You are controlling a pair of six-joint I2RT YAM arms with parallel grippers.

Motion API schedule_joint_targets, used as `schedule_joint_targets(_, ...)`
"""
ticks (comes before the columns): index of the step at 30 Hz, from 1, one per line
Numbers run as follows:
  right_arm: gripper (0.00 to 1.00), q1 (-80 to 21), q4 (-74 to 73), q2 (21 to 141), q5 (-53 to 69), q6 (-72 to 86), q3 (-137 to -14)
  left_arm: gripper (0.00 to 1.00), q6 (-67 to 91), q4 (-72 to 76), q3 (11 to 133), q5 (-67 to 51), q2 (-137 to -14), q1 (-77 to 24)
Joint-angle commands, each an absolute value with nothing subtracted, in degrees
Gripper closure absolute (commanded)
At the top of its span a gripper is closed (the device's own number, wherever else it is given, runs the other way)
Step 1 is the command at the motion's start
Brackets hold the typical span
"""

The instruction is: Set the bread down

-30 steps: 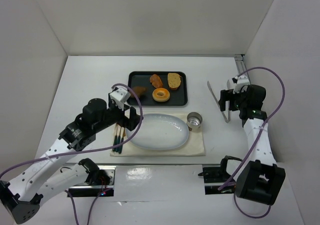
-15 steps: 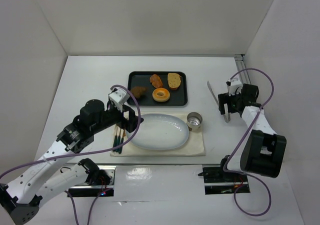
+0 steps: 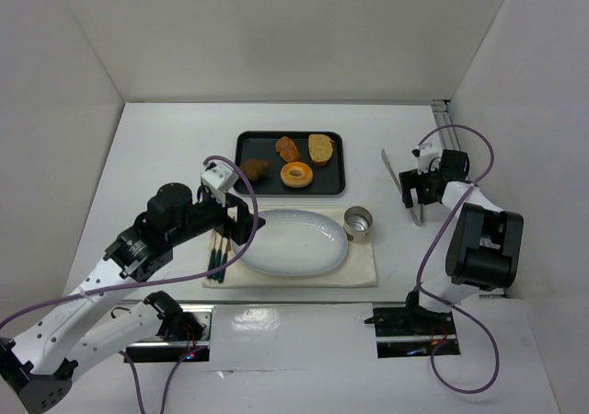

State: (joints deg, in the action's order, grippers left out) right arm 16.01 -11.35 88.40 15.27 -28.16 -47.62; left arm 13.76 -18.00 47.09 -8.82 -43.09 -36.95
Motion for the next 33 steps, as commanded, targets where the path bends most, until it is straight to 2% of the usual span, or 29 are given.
schedule_joint_targets(1, 0.07, 16.3, -6.6, 89.4, 15.3, -29.2, -50.2, 0.00, 14.3, -16.3, 47.5, -9.8, -42.6, -37.1)
schedule_joint_targets(15, 0.07, 16.3, -7.8, 96.5, 16.4, -29.7, -54.0, 0.00, 14.3, -16.3, 47.5, -9.3, -42.6, -37.1)
schedule_joint_targets(22, 0.20, 16.3, -9.1, 97.6, 17.5, -29.7, -54.0, 0.00, 14.3, -16.3, 47.5, -8.8, -42.6, -37.1)
schedule_joint_targets(26, 0.33, 16.3, -9.8, 98.8, 18.0, -29.7, -53.4, 0.00, 14.3, -16.3, 47.5, -8.8, -42.6, -37.1)
schedule_joint_targets(27, 0.39, 16.3, -9.8, 98.8, 18.0, -29.7, -53.4, 0.00, 14.3, -16.3, 47.5, -8.8, -42.6, -37.1)
schedule_joint_targets(31, 0.46, 16.3, -9.8, 98.8, 18.0, -30.2, -52.8, 0.00, 14.3, -16.3, 47.5, -8.8, -42.1, -37.1)
schedule_joint_targets(33, 0.53, 16.3, -9.8, 97.4, 18.0, -30.2, -52.8, 0.00, 14.3, -16.3, 47.5, -8.3, -42.1, -37.1)
